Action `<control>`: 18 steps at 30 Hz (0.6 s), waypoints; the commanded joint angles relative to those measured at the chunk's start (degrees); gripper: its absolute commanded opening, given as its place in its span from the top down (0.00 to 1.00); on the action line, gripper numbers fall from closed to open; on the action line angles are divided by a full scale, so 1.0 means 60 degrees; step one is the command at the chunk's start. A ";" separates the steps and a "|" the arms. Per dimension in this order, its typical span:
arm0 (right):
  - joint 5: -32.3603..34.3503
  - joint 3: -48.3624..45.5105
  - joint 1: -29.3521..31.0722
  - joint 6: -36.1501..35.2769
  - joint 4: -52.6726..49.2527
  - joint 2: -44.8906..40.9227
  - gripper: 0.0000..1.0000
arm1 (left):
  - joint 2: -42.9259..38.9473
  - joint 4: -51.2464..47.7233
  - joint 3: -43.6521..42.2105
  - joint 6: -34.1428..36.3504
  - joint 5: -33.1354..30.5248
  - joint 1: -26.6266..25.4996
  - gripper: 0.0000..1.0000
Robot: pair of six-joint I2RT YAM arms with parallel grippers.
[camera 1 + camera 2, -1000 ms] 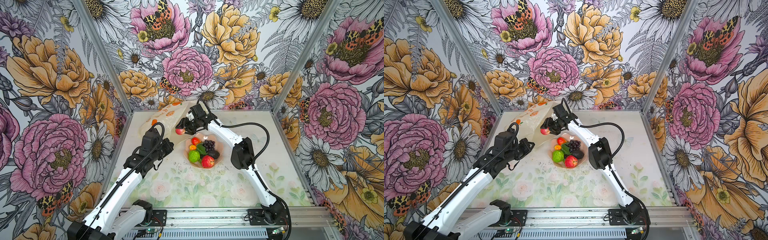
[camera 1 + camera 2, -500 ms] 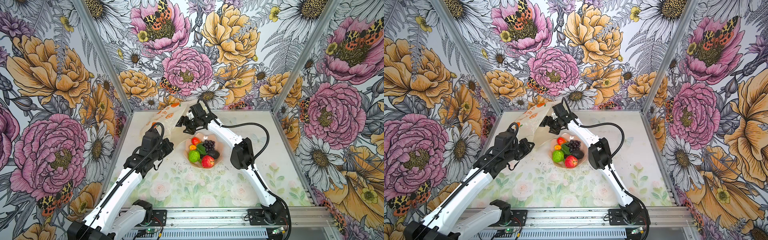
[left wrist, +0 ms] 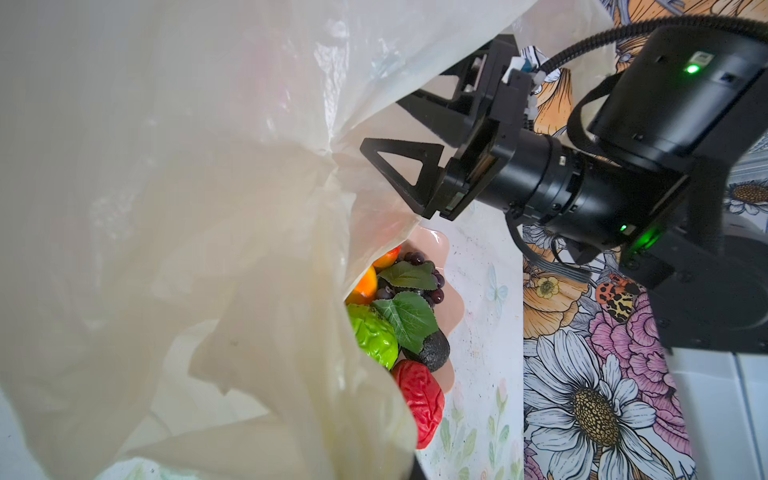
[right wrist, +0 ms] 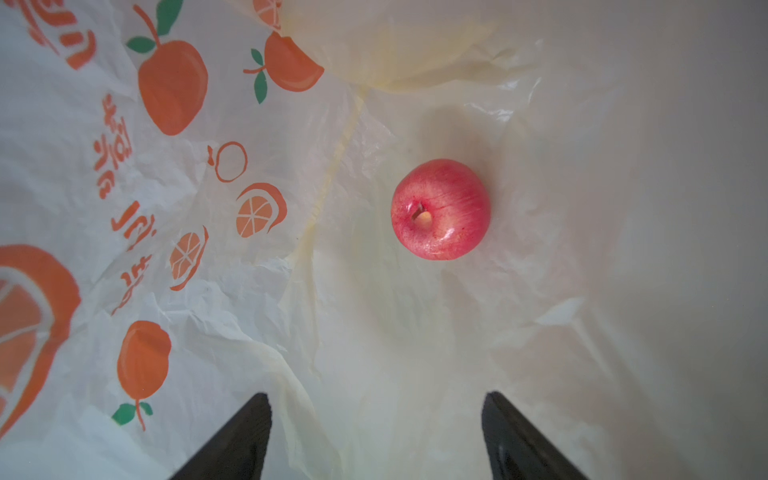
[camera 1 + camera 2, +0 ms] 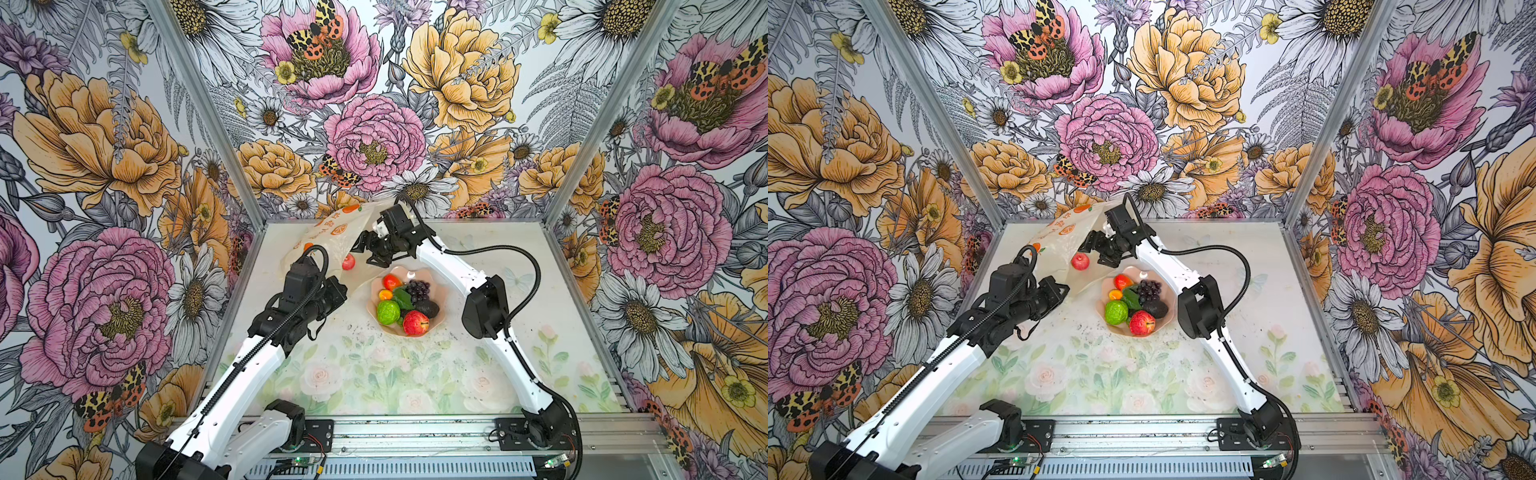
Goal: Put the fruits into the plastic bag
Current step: 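Open the right gripper to drop the apple inside the bag, then withdraw the right gripper from the bag and move it over the plate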
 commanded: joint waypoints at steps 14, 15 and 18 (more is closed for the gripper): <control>0.0492 -0.2596 -0.0176 -0.1605 -0.0487 -0.3536 0.19 | 0.0206 0.0502 -0.0153 -0.0038 -0.0078 -0.0010 1.00; 0.0555 -0.2686 -0.0176 -0.1721 -0.0588 -0.3688 0.19 | 0.0201 0.0502 -0.0159 -0.0023 -0.0072 -0.0009 1.00; 0.0666 -0.2989 -0.0190 -0.2012 -0.0879 -0.4101 0.19 | 0.0221 0.0537 -0.0190 0.0001 -0.0035 0.0005 1.00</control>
